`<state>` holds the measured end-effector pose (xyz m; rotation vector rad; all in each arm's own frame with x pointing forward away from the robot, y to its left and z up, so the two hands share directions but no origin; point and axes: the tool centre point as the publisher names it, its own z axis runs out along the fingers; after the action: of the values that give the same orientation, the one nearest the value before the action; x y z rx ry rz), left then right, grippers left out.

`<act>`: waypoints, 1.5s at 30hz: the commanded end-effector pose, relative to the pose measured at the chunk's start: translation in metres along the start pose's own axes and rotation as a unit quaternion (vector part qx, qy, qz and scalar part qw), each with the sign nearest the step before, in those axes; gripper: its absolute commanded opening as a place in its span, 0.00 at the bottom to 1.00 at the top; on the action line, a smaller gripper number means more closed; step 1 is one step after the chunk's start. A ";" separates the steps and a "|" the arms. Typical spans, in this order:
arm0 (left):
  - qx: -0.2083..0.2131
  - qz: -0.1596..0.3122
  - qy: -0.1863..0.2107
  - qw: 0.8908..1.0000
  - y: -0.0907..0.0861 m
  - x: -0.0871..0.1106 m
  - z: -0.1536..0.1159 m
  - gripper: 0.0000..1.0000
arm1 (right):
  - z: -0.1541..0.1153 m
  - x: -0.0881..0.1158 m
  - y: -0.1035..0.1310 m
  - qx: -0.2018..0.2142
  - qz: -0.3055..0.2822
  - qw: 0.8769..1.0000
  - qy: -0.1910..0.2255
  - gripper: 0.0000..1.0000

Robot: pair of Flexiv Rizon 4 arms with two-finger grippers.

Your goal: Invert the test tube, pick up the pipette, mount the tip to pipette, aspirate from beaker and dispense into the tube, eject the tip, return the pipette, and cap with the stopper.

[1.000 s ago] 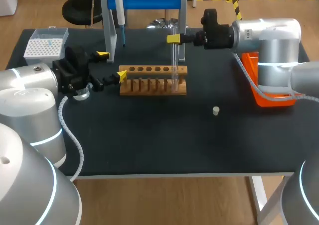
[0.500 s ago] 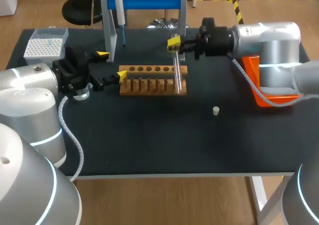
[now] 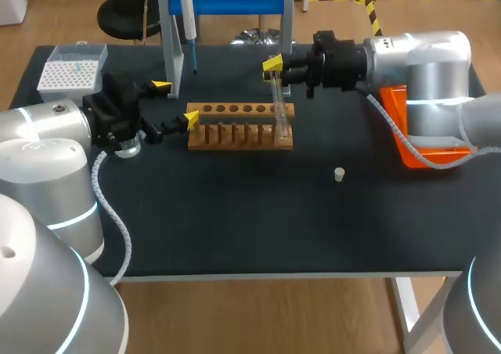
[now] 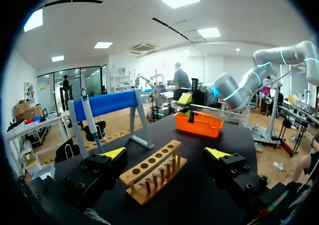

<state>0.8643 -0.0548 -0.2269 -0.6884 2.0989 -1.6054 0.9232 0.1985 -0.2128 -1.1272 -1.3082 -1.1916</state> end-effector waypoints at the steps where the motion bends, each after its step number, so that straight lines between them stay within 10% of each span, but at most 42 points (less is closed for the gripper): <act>1: 0.001 0.000 -0.002 1.000 0.001 0.001 0.001 1.00 | -0.001 -0.001 0.001 0.001 0.006 1.000 -0.001 0.00; 42: 0.001 0.000 -0.002 1.000 0.001 0.001 0.001 1.00 | -0.003 -0.005 0.000 -0.018 0.039 0.999 0.002 0.00; 45: 0.086 0.156 -0.002 0.984 -0.002 0.002 0.002 1.00 | -0.003 -0.005 0.000 -0.018 0.039 0.999 0.002 0.00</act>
<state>0.8653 -0.0576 -0.2204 -0.6261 2.0911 -1.5962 0.9252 0.1962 -0.2187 -1.1870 -1.2320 -1.1635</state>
